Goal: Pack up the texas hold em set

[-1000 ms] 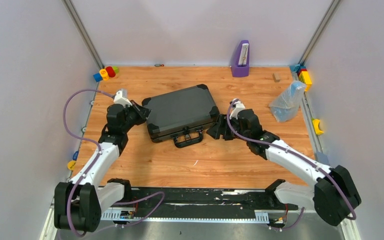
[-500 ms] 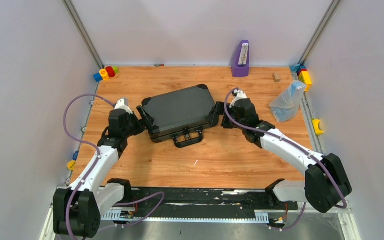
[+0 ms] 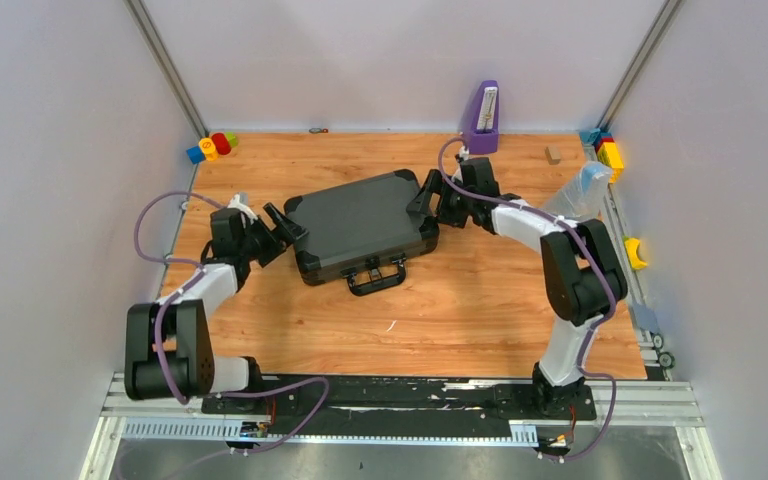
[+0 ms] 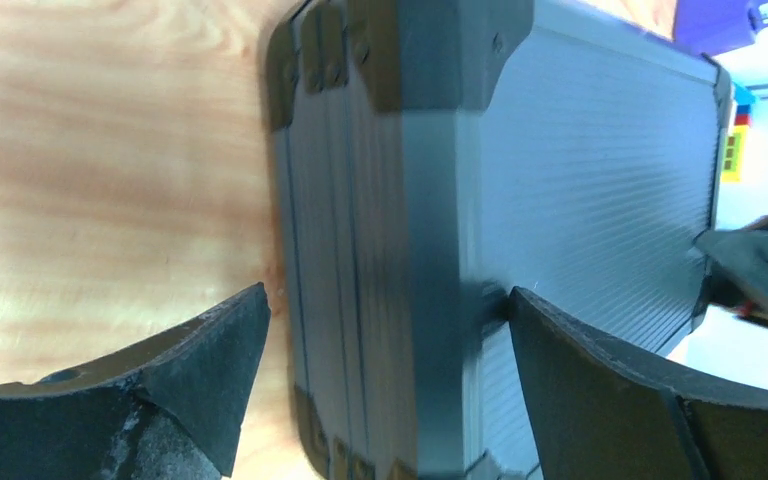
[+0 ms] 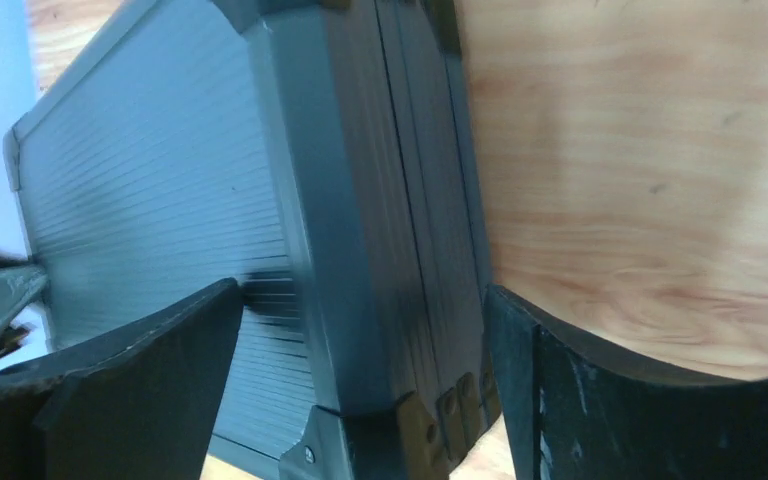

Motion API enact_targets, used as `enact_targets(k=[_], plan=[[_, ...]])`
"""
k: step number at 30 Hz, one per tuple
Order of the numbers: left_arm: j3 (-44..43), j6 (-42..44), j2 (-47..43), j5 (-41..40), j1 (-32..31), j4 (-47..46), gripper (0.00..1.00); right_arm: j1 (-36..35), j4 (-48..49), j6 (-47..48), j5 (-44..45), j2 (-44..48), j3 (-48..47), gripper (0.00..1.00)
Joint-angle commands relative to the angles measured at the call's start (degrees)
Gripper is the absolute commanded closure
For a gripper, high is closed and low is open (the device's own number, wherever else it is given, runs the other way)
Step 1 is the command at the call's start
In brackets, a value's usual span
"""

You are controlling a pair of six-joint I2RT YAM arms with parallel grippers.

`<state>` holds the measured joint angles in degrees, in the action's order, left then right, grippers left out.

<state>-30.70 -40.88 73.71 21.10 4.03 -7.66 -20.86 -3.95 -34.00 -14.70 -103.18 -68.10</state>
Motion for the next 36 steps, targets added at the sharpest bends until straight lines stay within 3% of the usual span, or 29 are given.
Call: enact_targets(k=[1,6,8,10,16,20,22,27,32,36], plan=[[-5.1,3.4,9.1,7.2,0.5,-4.2,0.11,0.2,5.4,-4.2,-16.6,-4.0,3.6,0.14],[-8.3,4.1,16.8,16.6,0.0,-9.1,0.39,-2.4,13.8,-6.3,-19.6,0.2,15.6,0.3],[-11.6,6.7,19.9,16.9,-2.7,-5.6,0.49,-3.1,17.8,-8.0,-20.9,2.6,20.9,0.41],[-16.0,10.3,23.3,16.2,-6.9,0.1,0.52,-4.9,19.3,-9.2,-20.7,5.2,24.3,0.51],[-22.6,13.8,29.0,14.8,-15.5,2.4,0.55,-13.3,14.9,-9.0,-10.5,14.1,28.8,0.52],[-25.0,13.7,31.4,14.8,-18.0,0.4,0.55,-13.6,11.6,-9.8,-3.3,21.6,31.1,0.53],[-27.4,14.2,33.2,15.0,-19.3,0.8,0.56,-14.0,10.3,-10.3,0.7,25.3,32.4,0.6],[-33.8,16.6,35.6,15.4,-22.1,3.7,0.56,-20.0,9.9,-11.1,6.4,30.7,36.1,0.61],[-34.5,17.8,34.2,13.9,-23.2,5.1,0.52,-20.9,5.2,-10.8,11.5,33.7,37.3,0.53],[-32.1,18.6,29.5,9.1,-23.1,7.0,0.5,-20.6,-2.3,-8.9,20.2,38.8,35.7,0.4]])
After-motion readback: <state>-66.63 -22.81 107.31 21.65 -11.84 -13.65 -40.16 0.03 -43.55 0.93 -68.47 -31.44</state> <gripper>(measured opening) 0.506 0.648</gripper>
